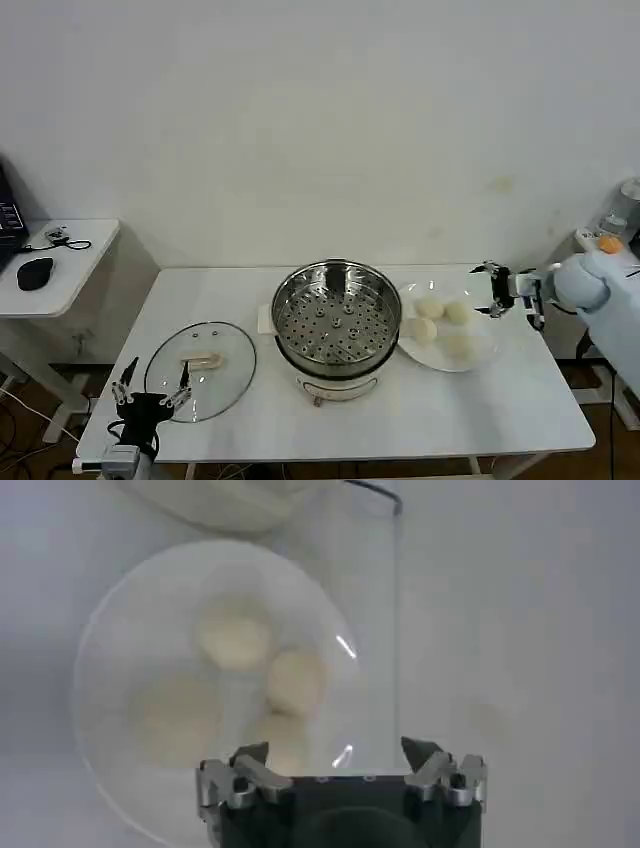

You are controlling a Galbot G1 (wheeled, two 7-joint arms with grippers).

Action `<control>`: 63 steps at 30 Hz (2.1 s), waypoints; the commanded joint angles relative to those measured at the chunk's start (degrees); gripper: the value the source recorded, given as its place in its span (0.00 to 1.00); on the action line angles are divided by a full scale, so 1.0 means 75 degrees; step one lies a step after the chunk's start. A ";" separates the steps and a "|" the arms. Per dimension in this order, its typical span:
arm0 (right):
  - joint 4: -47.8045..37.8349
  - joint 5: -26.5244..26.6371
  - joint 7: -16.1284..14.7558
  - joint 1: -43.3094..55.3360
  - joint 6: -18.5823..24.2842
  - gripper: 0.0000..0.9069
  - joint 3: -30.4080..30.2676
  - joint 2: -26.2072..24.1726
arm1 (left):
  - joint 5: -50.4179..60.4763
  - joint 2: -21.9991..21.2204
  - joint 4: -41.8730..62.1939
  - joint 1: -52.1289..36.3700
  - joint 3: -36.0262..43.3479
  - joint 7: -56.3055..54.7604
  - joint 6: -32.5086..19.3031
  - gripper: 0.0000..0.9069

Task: Take steamed baozi put them in steamer then cover it.

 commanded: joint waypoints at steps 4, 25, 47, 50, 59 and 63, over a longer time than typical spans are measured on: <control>-0.2498 -0.0607 -0.0788 0.2028 0.0916 1.00 -0.2347 0.1674 | 0.0002 -0.0064 -0.0062 0.0034 -0.0265 0.0019 -0.0107 1.00; -0.4563 -0.1588 -0.0176 0.1633 0.1001 1.00 -0.1789 0.3318 | 0.0004 -0.0123 0.0005 0.0050 -0.0345 -0.0001 -0.0216 1.00; -0.4782 -0.1799 -0.0169 0.1464 0.0916 0.66 -0.1562 0.3422 | 0.0012 -0.0175 -0.0058 0.0117 -0.0345 -0.0041 -0.0340 1.00; -0.4729 -0.1760 -0.0145 0.1457 0.0950 0.64 -0.1520 0.3410 | 0.0022 -0.0186 -0.0068 0.0125 -0.0328 -0.0045 -0.0346 1.00; -0.3505 -0.1268 -0.0333 0.1755 0.0889 0.66 -0.1665 0.2708 | 0.0020 -0.0161 -0.0087 0.0120 -0.0317 -0.0040 -0.0329 1.00; -0.2256 -0.0168 -0.0434 0.2405 0.0750 0.66 -0.2425 0.1894 | 0.0007 -0.0130 0.0057 0.0056 -0.0283 -0.0037 -0.0314 1.00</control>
